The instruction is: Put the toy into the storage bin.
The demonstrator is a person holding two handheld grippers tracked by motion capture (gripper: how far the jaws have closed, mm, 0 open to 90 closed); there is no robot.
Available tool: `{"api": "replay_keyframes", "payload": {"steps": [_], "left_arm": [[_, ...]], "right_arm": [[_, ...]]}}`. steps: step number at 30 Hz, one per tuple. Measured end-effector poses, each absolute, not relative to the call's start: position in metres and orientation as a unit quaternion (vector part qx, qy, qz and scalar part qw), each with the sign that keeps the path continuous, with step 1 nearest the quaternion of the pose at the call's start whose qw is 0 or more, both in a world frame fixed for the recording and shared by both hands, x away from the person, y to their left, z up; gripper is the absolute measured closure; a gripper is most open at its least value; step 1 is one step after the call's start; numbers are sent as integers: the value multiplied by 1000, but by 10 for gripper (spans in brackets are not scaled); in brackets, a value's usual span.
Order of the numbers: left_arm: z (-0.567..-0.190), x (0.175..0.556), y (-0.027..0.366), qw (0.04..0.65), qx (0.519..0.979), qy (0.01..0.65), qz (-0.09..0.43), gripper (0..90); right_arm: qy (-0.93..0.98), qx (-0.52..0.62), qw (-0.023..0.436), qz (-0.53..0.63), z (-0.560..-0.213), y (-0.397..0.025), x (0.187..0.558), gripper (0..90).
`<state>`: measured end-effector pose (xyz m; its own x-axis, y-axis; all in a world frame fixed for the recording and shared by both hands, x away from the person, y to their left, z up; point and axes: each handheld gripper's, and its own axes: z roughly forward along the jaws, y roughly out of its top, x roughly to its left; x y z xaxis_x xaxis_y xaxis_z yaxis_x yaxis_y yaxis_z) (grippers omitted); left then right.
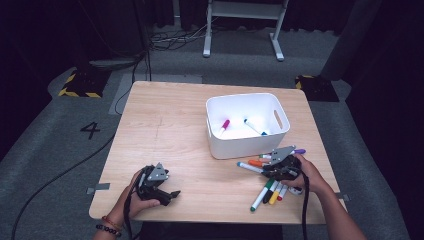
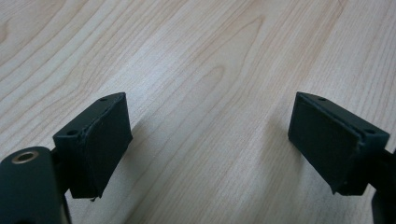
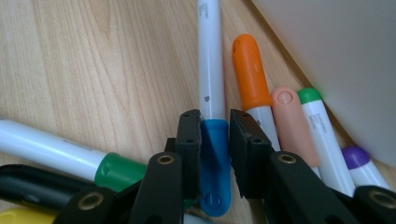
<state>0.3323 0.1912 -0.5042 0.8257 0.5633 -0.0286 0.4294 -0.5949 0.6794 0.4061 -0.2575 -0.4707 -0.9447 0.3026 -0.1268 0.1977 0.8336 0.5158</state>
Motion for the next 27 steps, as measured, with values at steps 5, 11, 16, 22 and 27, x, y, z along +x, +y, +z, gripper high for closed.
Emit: {"api": "replay_keyframes", "payload": {"steps": [5,11,16,22,27], "left_arm": [[-504,332,191,353,888,280,95,135],[-504,332,191,353,888,279,95,134],[-504,332,191,353,888,280,95,135],[-504,332,191,353,888,280,94,134],[-504,332,191,353,888,280,94,134]], "right_arm": [[957,128,90,243,-471,-252,410,733],[962,121,76,232,-472,-243,417,728],[960,118,59,247,-474,-239,420,732],[962,101,69,245,-474,-230,417,733],[956,97,66,268,-467,-226,414,734]]}}
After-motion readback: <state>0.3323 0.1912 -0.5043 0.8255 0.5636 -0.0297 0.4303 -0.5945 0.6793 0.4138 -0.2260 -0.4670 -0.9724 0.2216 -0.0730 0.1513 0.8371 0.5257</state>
